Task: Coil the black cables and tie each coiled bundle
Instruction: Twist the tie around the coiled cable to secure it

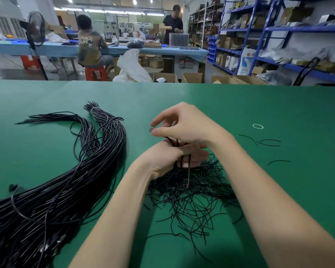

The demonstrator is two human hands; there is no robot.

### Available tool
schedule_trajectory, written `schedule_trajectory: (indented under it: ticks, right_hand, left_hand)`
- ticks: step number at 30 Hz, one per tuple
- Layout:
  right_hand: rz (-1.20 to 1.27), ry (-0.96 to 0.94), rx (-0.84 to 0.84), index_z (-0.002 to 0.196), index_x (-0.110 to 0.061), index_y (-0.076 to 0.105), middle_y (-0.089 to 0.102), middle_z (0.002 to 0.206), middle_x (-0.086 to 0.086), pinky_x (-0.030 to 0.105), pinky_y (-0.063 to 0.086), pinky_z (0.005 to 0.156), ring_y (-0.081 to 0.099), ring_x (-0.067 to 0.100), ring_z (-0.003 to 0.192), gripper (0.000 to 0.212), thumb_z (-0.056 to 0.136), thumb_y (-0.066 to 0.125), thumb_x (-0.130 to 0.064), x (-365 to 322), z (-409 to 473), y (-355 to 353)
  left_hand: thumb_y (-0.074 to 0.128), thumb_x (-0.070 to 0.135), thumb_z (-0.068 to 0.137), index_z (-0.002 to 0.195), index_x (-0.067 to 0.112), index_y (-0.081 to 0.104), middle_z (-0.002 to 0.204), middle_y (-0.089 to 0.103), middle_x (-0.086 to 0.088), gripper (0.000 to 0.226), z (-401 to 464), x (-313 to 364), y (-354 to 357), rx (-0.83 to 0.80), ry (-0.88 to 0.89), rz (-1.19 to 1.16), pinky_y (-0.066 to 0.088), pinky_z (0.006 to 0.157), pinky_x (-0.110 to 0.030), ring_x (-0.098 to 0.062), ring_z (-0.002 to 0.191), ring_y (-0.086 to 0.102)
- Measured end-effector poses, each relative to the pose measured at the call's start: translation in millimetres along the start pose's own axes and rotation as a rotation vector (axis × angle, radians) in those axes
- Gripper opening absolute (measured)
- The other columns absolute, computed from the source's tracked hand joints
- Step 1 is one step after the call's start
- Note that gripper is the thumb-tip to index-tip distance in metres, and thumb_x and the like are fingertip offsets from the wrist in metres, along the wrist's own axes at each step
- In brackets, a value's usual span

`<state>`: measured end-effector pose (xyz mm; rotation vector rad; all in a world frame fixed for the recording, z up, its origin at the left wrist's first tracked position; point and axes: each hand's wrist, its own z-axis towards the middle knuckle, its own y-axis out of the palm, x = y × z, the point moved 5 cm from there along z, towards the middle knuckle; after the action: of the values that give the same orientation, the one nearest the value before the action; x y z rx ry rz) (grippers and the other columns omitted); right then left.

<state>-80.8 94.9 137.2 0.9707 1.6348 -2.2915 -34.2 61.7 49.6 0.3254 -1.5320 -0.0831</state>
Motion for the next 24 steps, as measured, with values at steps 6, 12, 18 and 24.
schedule_trajectory:
  ticks: [6, 12, 18, 24]
  right_hand:
    - [0.239, 0.153, 0.050, 0.079, -0.028, 0.078, 0.074, 0.070, -0.014, 0.022, 0.051, 0.069, 0.059, 0.001, 0.064, 0.007, 0.085, 0.081, -0.030, 24.6, 4.2, -9.0]
    - [0.483, 0.262, 0.058, 0.095, -0.017, 0.067, 0.073, 0.079, -0.001, 0.020, 0.036, 0.042, 0.053, 0.012, 0.051, 0.010, 0.098, 0.065, -0.026, 49.0, -8.1, 1.6]
    - [0.654, 0.223, 0.001, 0.083, -0.016, 0.064, 0.055, 0.058, -0.014, 0.015, 0.047, 0.054, 0.048, 0.004, 0.049, 0.027, 0.100, 0.063, -0.037, 68.6, -19.9, 12.4]
    - [0.726, 0.260, -0.025, 0.074, -0.020, 0.052, 0.047, 0.049, -0.011, 0.018, 0.047, 0.056, 0.047, 0.004, 0.047, 0.043, 0.098, 0.058, -0.055, 73.9, -19.8, 22.9]
  left_hand:
    - [0.058, 0.016, 0.098, 0.117, -0.014, 0.061, 0.100, 0.073, -0.020, 0.036, -2.4, 9.2, -5.4, -0.042, 0.021, 0.002, 0.059, 0.087, -0.034, -0.029, 0.096, 0.072]
    - [0.051, 0.018, 0.100, 0.103, -0.002, 0.065, 0.069, 0.064, -0.001, 0.025, -7.5, 10.2, -3.1, -0.114, 0.011, 0.026, 0.057, 0.070, -0.025, -0.016, 0.071, 0.068]
    - [0.045, 0.020, 0.103, 0.074, 0.014, 0.058, 0.059, 0.014, 0.005, 0.032, -9.9, 11.8, 5.9, -0.194, -0.019, -0.039, 0.036, 0.051, -0.021, -0.009, 0.048, 0.021]
    - [0.045, 0.028, 0.104, 0.072, 0.017, 0.049, 0.057, 0.015, 0.009, 0.034, -9.1, 8.0, 6.6, -0.212, -0.043, -0.055, 0.034, 0.050, -0.020, -0.008, 0.047, 0.023]
